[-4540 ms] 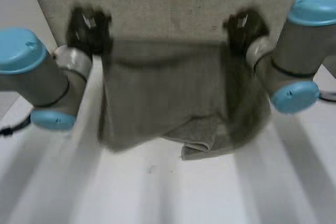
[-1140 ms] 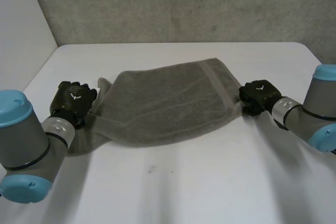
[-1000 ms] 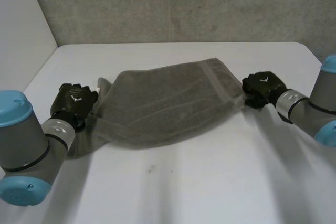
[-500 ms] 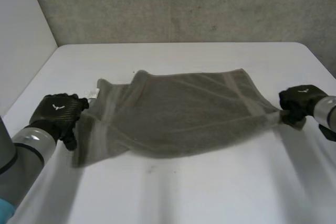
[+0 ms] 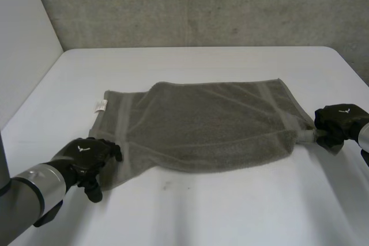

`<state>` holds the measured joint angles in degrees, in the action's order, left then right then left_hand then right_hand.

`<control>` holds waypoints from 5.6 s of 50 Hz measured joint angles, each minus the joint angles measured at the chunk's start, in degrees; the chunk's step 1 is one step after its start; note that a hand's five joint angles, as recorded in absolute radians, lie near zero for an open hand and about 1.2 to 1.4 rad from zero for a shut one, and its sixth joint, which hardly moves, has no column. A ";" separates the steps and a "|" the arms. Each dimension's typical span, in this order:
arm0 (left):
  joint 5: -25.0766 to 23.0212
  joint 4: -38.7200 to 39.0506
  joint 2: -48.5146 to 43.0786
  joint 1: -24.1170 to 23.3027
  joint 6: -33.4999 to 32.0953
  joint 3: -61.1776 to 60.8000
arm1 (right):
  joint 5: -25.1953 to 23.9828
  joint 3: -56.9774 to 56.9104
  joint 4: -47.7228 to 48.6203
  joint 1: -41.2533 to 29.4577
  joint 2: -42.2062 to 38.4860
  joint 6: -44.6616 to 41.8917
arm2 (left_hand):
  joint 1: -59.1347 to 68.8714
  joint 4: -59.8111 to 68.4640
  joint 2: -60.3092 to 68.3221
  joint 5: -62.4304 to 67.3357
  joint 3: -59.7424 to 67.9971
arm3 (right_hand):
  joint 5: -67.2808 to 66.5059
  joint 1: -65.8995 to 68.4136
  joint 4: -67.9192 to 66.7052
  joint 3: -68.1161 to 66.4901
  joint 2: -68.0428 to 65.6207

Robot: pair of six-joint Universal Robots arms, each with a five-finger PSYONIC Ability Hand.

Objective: Fold the towel.

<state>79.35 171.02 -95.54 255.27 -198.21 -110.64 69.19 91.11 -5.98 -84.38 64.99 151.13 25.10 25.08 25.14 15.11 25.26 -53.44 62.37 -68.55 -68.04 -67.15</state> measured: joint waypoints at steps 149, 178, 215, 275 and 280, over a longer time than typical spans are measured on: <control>1.29 25.02 -12.80 -1.36 -3.15 -0.27 | -2.48 4.81 4.84 -0.35 0.01 -2.33 | 40.62 43.48 43.40 42.68 43.12 | -0.61 -0.04 0.00 0.00 0.00; 0.47 2.58 15.03 3.32 -3.36 3.53 | -1.49 -1.30 -26.30 0.50 24.89 -22.70 | 41.95 44.62 44.46 43.67 44.18 | -0.63 -0.04 0.00 0.00 0.00; 1.94 19.02 -24.32 3.20 -7.17 20.61 | 9.21 -16.11 -7.85 -8.00 -10.23 -13.34 | 42.29 44.63 44.55 43.85 44.30 | -0.81 -0.04 0.00 0.00 0.00; 3.14 24.31 -15.29 0.51 -7.70 11.90 | 9.35 -7.09 4.38 -8.38 0.61 -1.78 | -4.99 -4.92 -5.01 -4.93 -5.09 | 49.33 -48.18 55.12 55.51 53.35; 3.08 23.50 -14.21 0.44 -7.48 8.79 | 3.89 -0.05 5.09 -5.00 2.06 -3.52 | -7.02 -7.28 -7.31 -7.23 -7.43 | 49.33 -48.18 55.11 55.40 53.35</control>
<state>82.43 194.52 -109.75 255.72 -205.69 -101.85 73.07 91.07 -0.89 -89.38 67.04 147.61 18.08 17.80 17.84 7.88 17.83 -4.11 14.20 -13.44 -12.64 -13.80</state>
